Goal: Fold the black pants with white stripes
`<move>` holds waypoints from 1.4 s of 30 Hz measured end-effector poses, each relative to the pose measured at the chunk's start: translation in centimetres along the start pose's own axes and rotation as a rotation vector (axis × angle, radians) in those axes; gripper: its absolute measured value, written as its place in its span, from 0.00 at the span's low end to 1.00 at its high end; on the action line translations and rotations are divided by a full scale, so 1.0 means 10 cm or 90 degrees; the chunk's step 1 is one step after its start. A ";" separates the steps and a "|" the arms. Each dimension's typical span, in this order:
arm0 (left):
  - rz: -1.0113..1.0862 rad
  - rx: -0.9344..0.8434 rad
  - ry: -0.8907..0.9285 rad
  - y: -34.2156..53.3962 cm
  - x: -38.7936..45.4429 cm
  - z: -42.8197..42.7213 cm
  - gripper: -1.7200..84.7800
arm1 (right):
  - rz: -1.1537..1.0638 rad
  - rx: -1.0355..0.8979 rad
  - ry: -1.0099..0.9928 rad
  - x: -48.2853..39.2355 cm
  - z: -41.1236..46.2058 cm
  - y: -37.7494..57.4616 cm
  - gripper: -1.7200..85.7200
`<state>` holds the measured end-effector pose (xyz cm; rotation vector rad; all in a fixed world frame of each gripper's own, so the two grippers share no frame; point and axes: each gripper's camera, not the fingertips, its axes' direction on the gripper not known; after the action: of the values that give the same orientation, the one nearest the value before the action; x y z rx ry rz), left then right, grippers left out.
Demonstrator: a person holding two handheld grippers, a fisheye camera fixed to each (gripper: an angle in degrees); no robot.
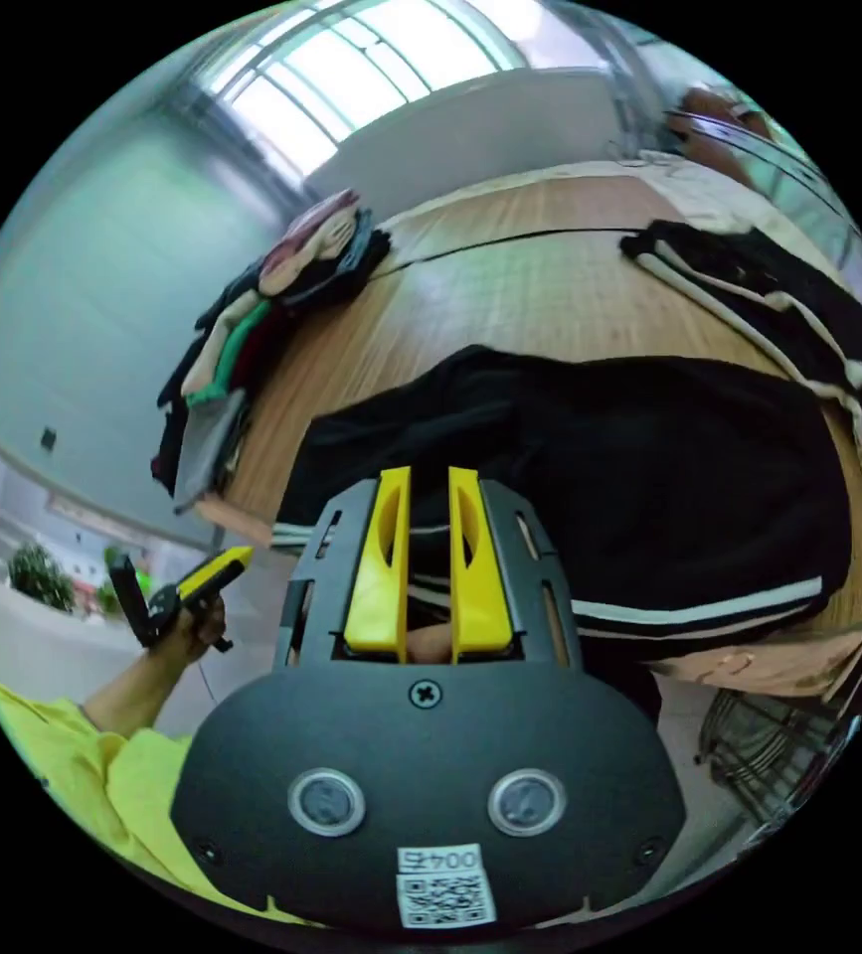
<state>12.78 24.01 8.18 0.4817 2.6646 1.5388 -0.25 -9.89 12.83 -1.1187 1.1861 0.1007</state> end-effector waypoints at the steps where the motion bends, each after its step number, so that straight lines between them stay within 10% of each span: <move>1: 0.045 -0.013 0.020 0.13 0.12 0.03 0.02 | -0.049 -0.040 0.009 -0.20 0.14 0.05 0.09; 4: 0.135 -0.061 0.043 0.33 0.47 0.20 0.03 | -0.073 -0.133 0.054 -0.46 0.52 0.20 0.06; 11: 0.085 -0.082 0.044 0.61 0.42 0.43 0.03 | 0.259 -0.121 -0.354 0.08 0.78 0.72 0.13; 42: 0.257 0.074 -0.045 1.49 0.72 1.42 0.02 | 0.436 -0.100 -0.338 0.21 0.70 0.49 0.02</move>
<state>12.18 44.89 14.44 1.1164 2.7316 1.4123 2.48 -3.33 7.70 -0.7044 1.0350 0.9711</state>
